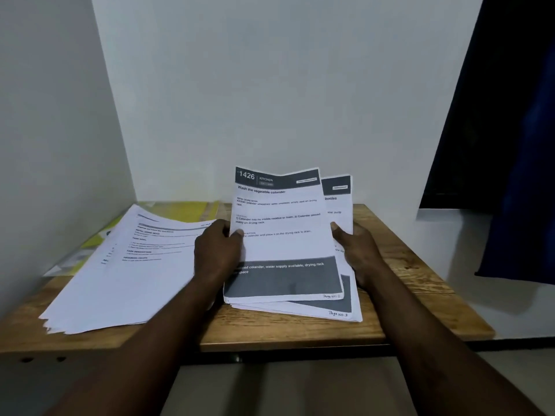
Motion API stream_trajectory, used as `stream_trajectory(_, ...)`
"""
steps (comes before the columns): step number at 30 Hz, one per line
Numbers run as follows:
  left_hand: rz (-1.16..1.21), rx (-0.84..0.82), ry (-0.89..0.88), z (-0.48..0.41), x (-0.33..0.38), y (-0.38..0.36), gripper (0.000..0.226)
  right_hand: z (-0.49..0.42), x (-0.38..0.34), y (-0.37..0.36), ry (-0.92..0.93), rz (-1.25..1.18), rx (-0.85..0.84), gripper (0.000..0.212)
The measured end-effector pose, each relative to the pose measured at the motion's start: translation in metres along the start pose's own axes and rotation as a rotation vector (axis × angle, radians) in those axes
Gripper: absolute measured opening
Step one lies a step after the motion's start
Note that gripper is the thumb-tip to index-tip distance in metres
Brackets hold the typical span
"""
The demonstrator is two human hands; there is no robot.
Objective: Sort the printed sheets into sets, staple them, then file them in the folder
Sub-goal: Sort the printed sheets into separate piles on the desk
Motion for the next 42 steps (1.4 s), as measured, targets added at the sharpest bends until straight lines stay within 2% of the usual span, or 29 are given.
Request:
stream_trajectory(3,0.047,-0.038,0.036,0.004,-0.005,-0.007,0.025,0.002,-0.001,-0.004,-0.011,-0.018,-0.006,0.025)
stream_trajectory(7,0.258,-0.088,0.099,0.009,-0.012,-0.017,0.027,0.005,-0.004,-0.008,-0.021,0.038,0.000,0.019)
stream_trajectory(10,0.386,-0.106,0.124,0.010,-0.011,-0.020,0.036,0.004,-0.001,-0.014,-0.073,-0.054,-0.013,0.046)
stream_trajectory(13,0.471,-0.134,0.150,0.009,-0.012,-0.024,0.050,0.001,0.012,-0.026,-0.183,-0.218,-0.121,0.072)
stream_trajectory(15,0.480,-0.145,0.135,0.008,-0.011,-0.024,0.048,0.003,0.011,-0.025,-0.167,-0.210,-0.104,0.066)
stream_trajectory(20,0.457,-0.100,0.076,0.005,-0.008,-0.020,0.017,0.004,0.007,-0.017,-0.128,-0.200,-0.036,0.057)
stream_trajectory(22,0.447,-0.097,0.061,0.004,-0.008,-0.018,0.011,0.003,0.009,-0.014,-0.154,-0.192,-0.004,0.060)
stream_trajectory(24,0.452,-0.103,0.077,0.004,-0.011,-0.019,0.012,0.003,0.009,-0.011,-0.162,-0.174,0.015,0.058)
stream_trajectory(31,0.470,-0.103,0.120,0.005,-0.017,-0.016,0.013,0.004,0.003,-0.009,-0.101,-0.114,0.026,0.034)
stream_trajectory(42,0.187,-0.108,0.149,-0.020,-0.046,0.026,0.016,-0.005,0.006,0.000,-0.090,-0.136,0.058,0.024)
Point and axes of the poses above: each hand's wrist, its own z-axis away from the middle knuckle, its own y-axis out of the back of the hand, x = y × z, the point moved 9 cm from there along -z, towards the middle knuckle, and after that the axes turned 11 degrees about -y, right-handed, at the moved point
